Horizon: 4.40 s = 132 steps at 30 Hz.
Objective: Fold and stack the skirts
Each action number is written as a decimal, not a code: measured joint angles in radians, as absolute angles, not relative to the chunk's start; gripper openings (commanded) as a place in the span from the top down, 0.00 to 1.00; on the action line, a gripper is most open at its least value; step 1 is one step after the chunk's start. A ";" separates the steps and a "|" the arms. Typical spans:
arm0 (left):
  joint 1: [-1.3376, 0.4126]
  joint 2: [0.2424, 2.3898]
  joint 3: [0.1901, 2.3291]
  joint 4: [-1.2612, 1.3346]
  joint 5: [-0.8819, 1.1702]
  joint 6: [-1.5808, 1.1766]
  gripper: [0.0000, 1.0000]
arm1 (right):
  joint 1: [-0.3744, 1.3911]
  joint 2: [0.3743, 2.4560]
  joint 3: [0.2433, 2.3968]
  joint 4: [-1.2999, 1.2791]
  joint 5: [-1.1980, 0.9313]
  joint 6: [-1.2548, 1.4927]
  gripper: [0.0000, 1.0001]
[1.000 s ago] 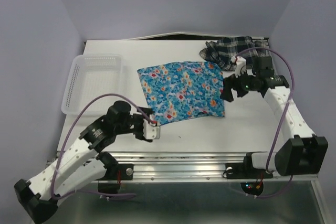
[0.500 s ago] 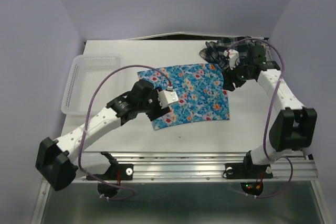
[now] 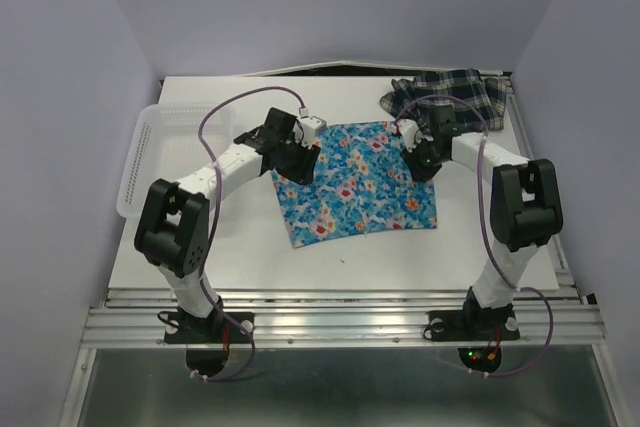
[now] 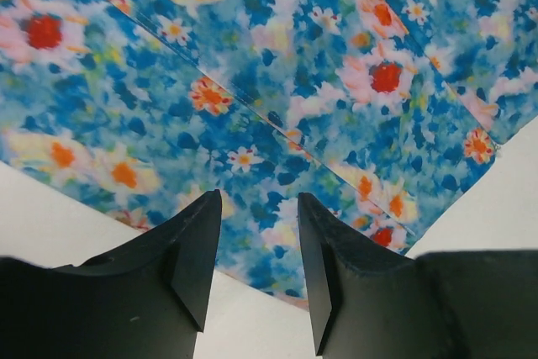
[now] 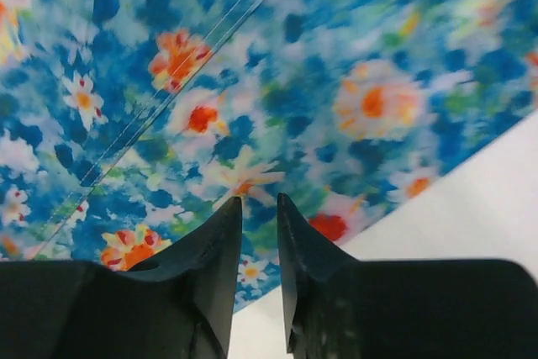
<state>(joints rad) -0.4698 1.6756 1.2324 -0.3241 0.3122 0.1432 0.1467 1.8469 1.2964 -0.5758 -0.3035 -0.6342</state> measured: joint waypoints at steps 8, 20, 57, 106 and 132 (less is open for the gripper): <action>-0.474 1.818 1.266 -0.339 0.281 0.086 0.48 | 0.264 1.767 1.085 -0.486 -0.211 -0.749 0.74; -0.456 2.110 1.557 -0.364 0.253 0.115 0.51 | 0.719 1.535 0.854 -0.611 -0.301 -0.727 0.57; -0.464 1.838 1.381 -0.406 0.295 0.239 0.47 | 0.302 1.663 1.070 -0.688 -0.256 -0.634 0.55; -0.331 1.214 0.966 -0.602 0.405 0.741 0.36 | 0.696 1.129 0.654 -0.785 -0.179 -0.847 0.49; -0.325 1.056 0.691 -0.754 0.395 1.059 0.35 | 0.754 1.258 0.593 -0.521 -0.179 -0.833 0.99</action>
<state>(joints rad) -0.3252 1.0565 0.6910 -0.7544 0.3950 1.0592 0.7544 1.2575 0.5934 -0.5205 -0.1795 -0.8330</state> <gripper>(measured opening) 0.652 0.018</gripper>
